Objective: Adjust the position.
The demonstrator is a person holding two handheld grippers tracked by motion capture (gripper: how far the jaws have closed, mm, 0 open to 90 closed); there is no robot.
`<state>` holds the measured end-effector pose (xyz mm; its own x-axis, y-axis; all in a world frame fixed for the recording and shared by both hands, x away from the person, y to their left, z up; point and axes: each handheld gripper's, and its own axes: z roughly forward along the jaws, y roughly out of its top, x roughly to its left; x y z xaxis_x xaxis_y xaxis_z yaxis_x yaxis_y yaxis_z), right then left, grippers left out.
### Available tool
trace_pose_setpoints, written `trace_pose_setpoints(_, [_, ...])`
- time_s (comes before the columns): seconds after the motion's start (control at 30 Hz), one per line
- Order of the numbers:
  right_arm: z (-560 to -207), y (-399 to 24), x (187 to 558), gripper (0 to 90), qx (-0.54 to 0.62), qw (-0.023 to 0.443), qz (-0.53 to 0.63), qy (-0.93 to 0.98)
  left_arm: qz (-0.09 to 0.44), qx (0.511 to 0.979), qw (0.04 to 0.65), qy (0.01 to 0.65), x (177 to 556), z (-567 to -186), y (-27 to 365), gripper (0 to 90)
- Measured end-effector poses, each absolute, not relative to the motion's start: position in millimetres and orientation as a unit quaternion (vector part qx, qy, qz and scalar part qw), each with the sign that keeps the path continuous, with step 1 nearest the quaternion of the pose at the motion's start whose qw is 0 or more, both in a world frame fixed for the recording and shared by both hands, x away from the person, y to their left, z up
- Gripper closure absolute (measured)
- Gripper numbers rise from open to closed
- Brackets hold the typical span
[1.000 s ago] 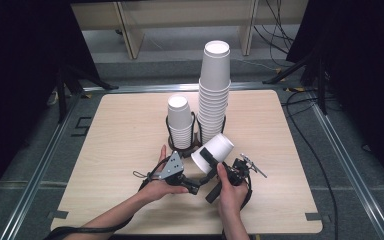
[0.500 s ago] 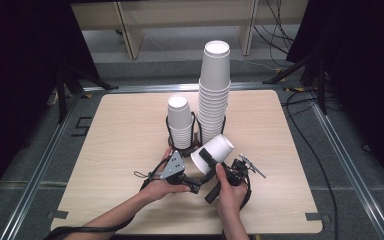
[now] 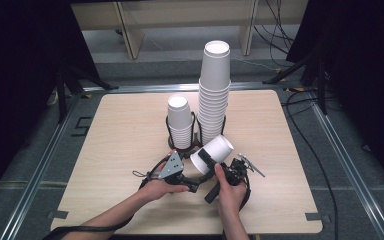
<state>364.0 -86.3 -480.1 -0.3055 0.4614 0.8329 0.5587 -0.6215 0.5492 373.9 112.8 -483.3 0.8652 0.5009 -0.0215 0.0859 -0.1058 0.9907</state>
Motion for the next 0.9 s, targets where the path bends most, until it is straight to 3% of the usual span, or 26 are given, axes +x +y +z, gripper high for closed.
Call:
trace_pose_setpoints(0.43, [-478.7, -86.1, 367.1, 5.6, -0.588, 0.047, -0.688, -0.423, 0.167, 0.729, 0.635, 0.193, 371.5, -478.8, 118.2, 20.6])
trace_pose_setpoints(0.63, [-477.8, -85.7, 366.1, 5.3, -0.586, 0.049, -0.693, -0.417, 0.175, 0.726, 0.637, 0.191, 370.2, -477.6, 119.1, 21.1])
trace_pose_setpoints(0.7, [-475.6, -85.4, 364.1, 5.3, -0.588, 0.077, -0.696, -0.405, 0.175, 0.720, 0.644, 0.191, 369.7, -477.9, 118.1, 21.0])
trace_pose_setpoints(0.73, [-477.2, -85.7, 366.0, 5.2, -0.581, 0.048, -0.699, -0.415, 0.175, 0.719, 0.645, 0.192, 369.8, -478.0, 118.0, 21.0])
trace_pose_setpoints(0.9, [-476.2, -85.7, 365.5, 5.3, -0.572, 0.051, -0.706, -0.415, 0.191, 0.730, 0.633, 0.172, 371.2, -475.3, 120.9, 21.1])
